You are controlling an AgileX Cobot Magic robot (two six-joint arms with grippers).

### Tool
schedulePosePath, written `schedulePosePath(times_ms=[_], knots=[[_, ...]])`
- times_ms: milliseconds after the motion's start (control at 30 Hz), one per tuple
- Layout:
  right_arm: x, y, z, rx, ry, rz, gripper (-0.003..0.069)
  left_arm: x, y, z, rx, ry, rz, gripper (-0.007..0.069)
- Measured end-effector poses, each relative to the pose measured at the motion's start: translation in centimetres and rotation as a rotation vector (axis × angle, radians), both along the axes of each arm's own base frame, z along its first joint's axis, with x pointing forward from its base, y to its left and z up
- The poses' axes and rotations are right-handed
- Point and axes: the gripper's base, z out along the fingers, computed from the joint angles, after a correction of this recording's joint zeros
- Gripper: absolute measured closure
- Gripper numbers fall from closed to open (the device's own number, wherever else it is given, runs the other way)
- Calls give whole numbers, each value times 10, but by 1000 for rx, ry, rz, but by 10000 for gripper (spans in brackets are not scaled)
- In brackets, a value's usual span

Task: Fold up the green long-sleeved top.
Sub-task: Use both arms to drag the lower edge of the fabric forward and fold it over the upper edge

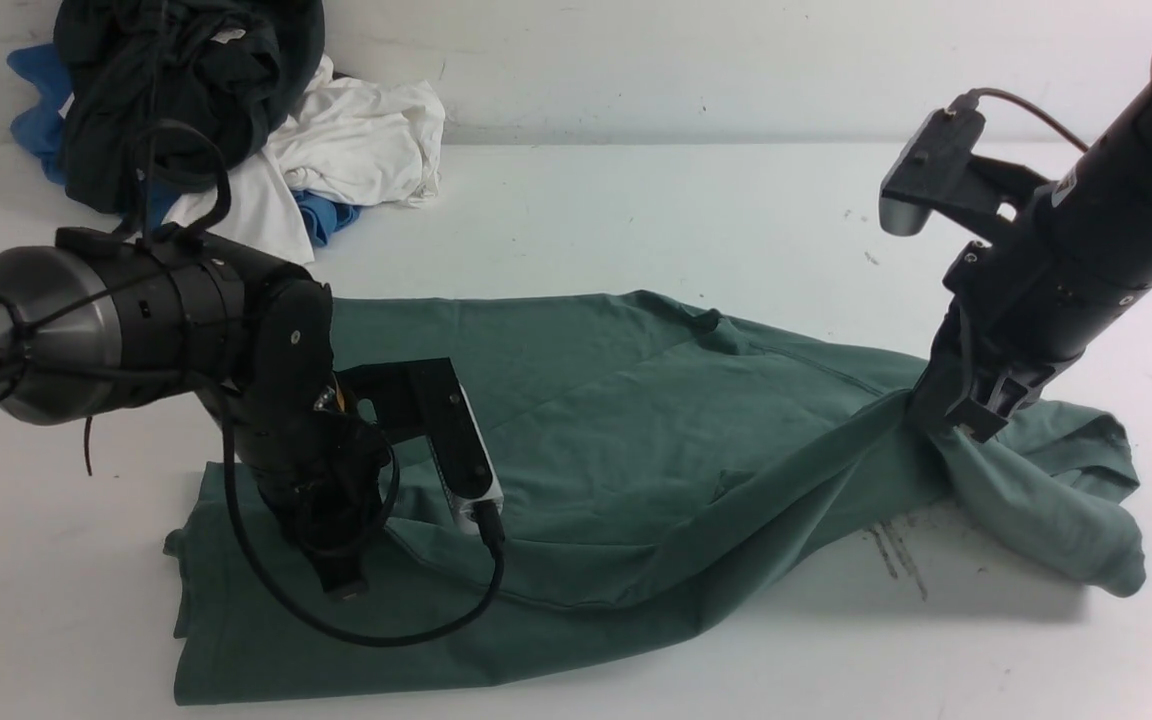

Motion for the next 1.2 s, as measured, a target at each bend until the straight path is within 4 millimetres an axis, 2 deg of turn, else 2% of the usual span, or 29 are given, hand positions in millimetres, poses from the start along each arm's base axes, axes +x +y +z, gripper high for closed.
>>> schedulePosePath(times_ms=[100, 167, 400, 500, 600, 633, 733, 900, 1067, 1200], knots=[[0, 0, 0, 0, 0, 0, 648, -4, 3, 15, -5, -32, 6, 615], [0, 0, 0, 0, 0, 0, 648, -8, 5, 24, -1, -47, 3, 628], [1, -4, 0, -44, -14, 8, 648, -14, 14, 51, 36, -136, 14, 629], [4, -6, 7, -76, -46, 8, 648, -10, 18, 64, 73, -186, 41, 620], [10, -8, 21, -93, -102, 0, 648, 2, 19, 87, 98, -278, 56, 610], [10, -8, 22, -94, -105, 0, 648, 3, 19, 88, 95, -282, 60, 610], [20, -16, 34, -88, -152, -31, 648, 23, 19, 114, 77, -373, 87, 608], [37, -30, 37, -84, -170, -82, 648, 55, 26, 131, 58, -438, 142, 608], [56, -33, 25, -91, -155, -86, 648, 85, 25, 129, 53, -459, 161, 608], [70, -33, 16, -99, -154, -85, 648, 104, 21, 116, 54, -460, 159, 608]])
